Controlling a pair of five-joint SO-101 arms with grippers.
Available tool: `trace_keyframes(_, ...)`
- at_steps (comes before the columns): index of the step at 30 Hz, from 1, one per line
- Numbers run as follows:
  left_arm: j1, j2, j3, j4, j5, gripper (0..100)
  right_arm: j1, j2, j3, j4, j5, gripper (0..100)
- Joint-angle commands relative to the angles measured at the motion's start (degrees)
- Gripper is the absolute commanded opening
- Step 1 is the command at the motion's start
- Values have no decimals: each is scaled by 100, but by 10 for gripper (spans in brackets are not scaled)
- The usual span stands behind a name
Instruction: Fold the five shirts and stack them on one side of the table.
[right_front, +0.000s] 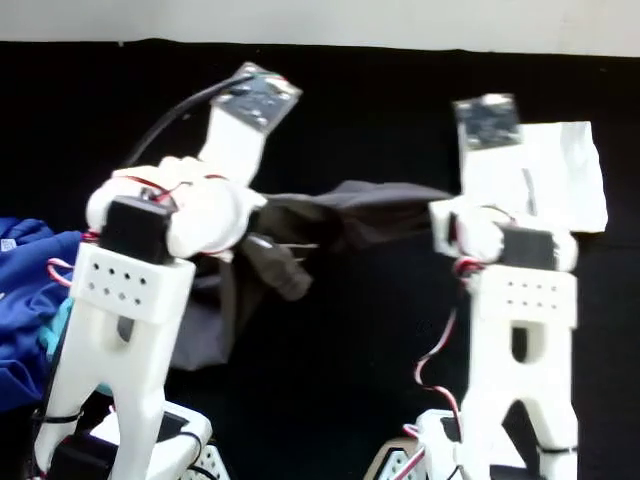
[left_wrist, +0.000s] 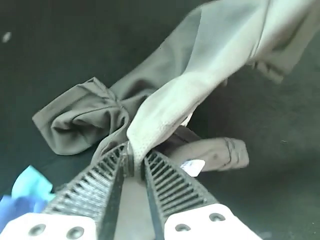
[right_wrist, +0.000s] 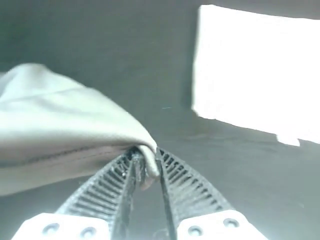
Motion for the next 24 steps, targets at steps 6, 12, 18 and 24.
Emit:
trace_keyframes(6,567,-92,1710,-149,18,231,875,-505,4,479,352,6)
trace_keyframes(12,611,-145,2492,-431,18,224,927,-514,330,462,352,6)
trace_keyframes(18,1033,-145,2747,-18,26,224,927,-514,347,312,352,6)
trace_keyframes(24,1077,-154,3011,105,826,228,927,-505,347,347,334,6)
